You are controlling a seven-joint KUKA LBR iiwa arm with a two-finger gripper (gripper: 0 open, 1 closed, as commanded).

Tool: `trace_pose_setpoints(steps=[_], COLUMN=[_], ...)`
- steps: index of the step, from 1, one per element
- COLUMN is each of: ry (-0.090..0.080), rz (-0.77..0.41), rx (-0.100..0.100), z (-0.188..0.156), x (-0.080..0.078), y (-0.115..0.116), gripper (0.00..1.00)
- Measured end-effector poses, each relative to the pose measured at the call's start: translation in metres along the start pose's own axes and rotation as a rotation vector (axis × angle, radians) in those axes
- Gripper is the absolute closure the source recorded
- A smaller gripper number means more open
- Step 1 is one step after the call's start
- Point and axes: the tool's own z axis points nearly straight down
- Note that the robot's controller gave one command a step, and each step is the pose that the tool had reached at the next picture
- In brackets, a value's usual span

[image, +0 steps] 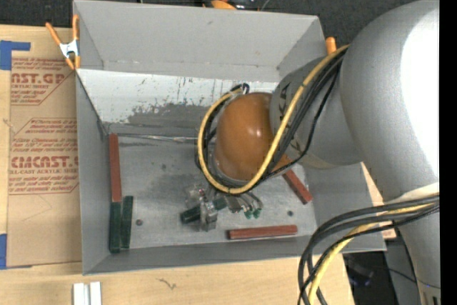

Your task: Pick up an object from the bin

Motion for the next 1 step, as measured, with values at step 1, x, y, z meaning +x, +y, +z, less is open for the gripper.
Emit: trace_pose_setpoints(steps=[1], ry=[-0.007], rz=[-0.037], rx=[0.001], z=[-0.1593], x=[0.0044], y=[0.0109], gripper=[1.0])
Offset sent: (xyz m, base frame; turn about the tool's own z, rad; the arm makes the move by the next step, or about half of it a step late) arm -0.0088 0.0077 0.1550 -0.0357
